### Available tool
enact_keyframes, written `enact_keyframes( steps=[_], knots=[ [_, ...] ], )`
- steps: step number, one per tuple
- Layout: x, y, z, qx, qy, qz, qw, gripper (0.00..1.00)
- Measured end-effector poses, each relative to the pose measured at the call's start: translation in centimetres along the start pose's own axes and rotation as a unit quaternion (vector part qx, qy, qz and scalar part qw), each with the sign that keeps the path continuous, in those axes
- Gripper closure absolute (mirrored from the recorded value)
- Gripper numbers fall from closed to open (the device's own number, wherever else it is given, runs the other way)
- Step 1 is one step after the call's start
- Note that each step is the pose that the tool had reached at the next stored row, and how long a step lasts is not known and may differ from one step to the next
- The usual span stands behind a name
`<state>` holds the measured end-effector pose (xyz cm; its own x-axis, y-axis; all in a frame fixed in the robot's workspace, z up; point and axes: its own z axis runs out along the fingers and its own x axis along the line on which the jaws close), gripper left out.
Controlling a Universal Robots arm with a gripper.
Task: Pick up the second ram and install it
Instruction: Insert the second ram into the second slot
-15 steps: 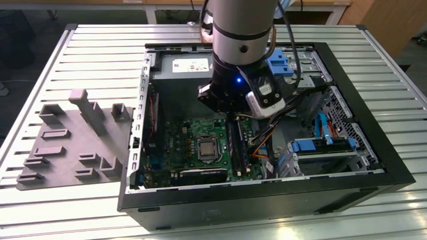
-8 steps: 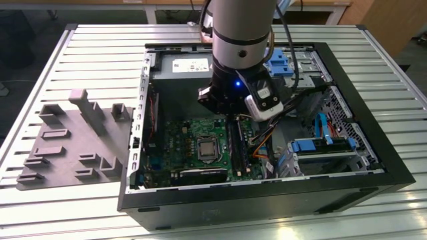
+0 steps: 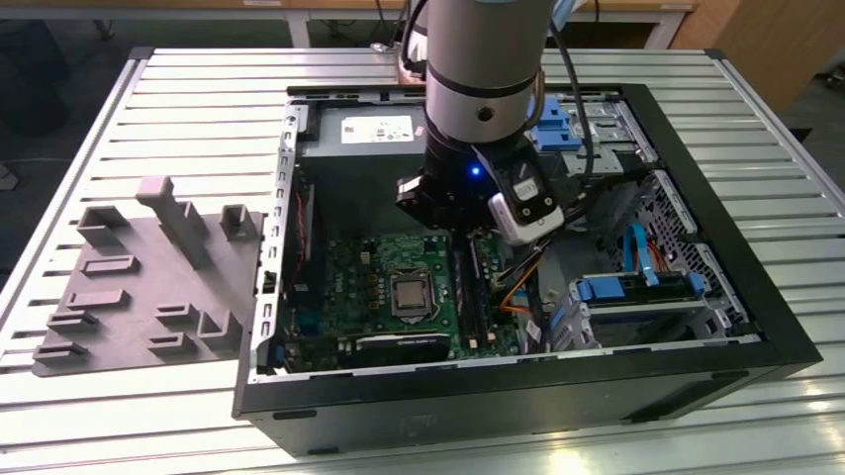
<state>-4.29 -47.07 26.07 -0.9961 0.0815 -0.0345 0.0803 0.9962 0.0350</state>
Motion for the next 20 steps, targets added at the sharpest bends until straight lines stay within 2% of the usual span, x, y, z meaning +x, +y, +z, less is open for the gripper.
enact_keyframes(
  steps=[7,20],
  knots=[
    [-0.19,0.00,0.28,-0.0003,0.0006,-0.018,0.9998,0.89],
    [-0.26,-0.58,0.44,-0.0004,0.0007,-0.021,0.9998,0.89]
  ],
)
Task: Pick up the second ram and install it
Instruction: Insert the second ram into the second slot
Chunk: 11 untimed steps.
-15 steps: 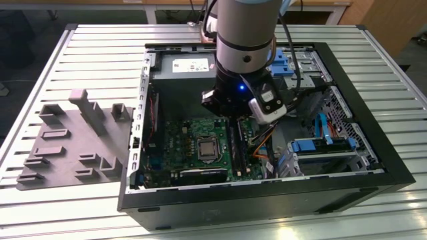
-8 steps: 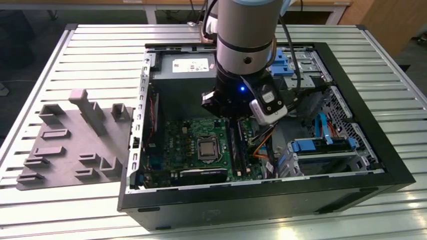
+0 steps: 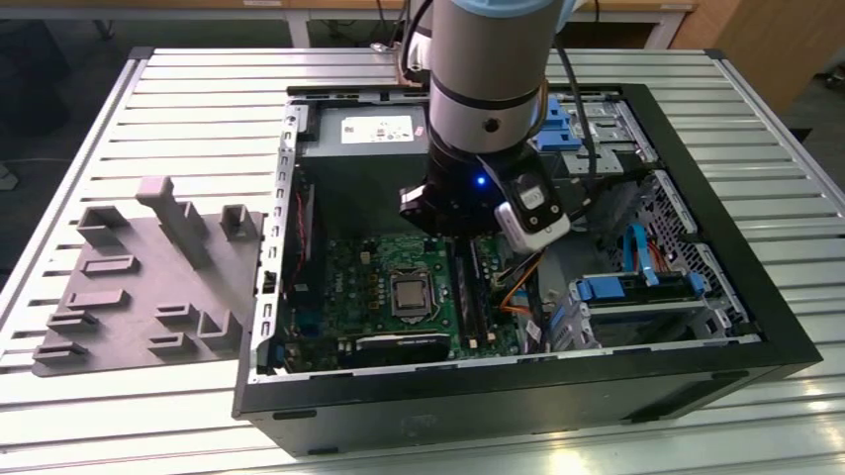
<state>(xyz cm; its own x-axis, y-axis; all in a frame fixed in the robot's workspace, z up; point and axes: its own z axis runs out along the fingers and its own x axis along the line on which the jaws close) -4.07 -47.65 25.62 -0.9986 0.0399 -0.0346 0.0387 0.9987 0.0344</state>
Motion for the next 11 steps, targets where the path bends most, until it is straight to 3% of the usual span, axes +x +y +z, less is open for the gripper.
enact_keyframes(
  steps=[11],
  knots=[
    [-0.01,-0.11,0.34,0.0000,0.0001,-0.002,1.0000,0.89]
  ],
)
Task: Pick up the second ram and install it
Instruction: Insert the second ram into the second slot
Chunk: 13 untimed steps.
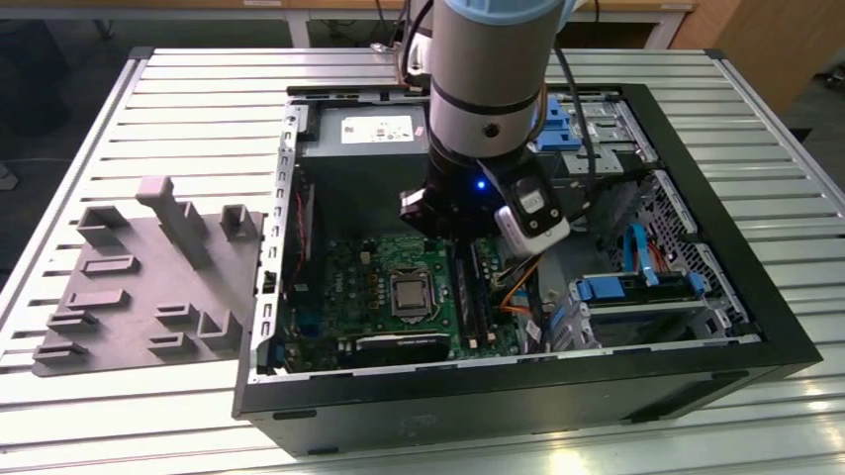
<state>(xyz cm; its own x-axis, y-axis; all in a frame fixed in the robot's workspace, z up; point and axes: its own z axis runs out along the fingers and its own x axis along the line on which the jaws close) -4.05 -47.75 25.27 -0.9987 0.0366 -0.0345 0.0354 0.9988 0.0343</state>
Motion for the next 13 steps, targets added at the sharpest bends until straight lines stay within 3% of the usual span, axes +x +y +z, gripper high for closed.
enact_keyframes(
  steps=[13],
  knots=[
    [-0.02,-0.05,0.32,-0.0001,0.0000,0.000,1.0000,0.89]
  ],
)
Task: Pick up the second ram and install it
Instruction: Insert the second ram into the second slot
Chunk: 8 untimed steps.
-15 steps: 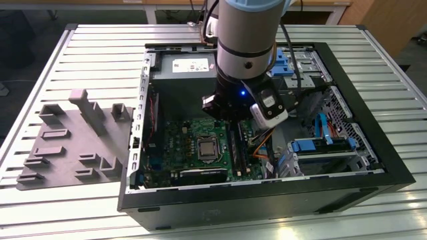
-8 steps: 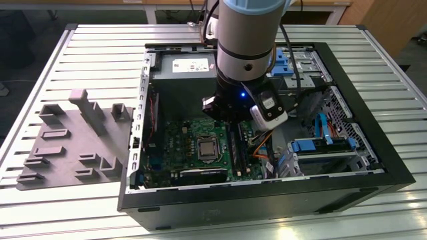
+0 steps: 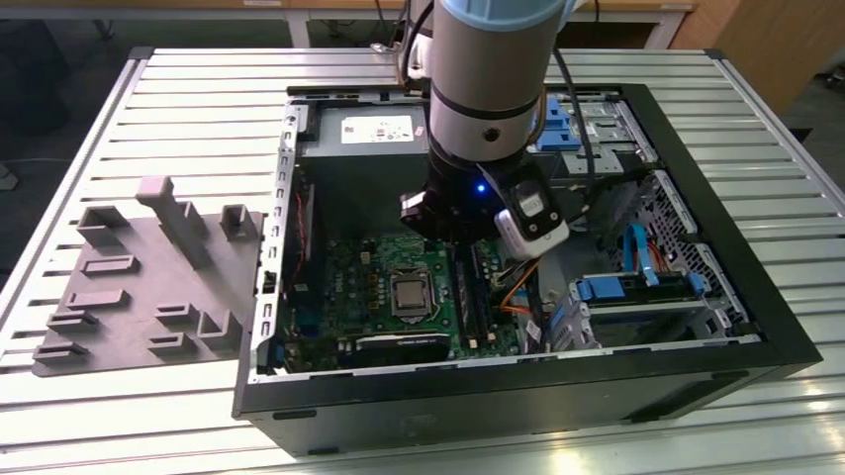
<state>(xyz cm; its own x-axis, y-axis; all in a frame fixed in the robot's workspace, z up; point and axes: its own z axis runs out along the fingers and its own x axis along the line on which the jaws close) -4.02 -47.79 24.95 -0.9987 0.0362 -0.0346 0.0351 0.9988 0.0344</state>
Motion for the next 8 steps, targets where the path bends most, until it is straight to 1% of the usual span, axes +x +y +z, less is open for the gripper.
enact_keyframes(
  steps=[8],
  knots=[
    [-0.03,-0.01,0.29,0.0001,0.0000,0.000,1.0000,0.89]
  ],
)
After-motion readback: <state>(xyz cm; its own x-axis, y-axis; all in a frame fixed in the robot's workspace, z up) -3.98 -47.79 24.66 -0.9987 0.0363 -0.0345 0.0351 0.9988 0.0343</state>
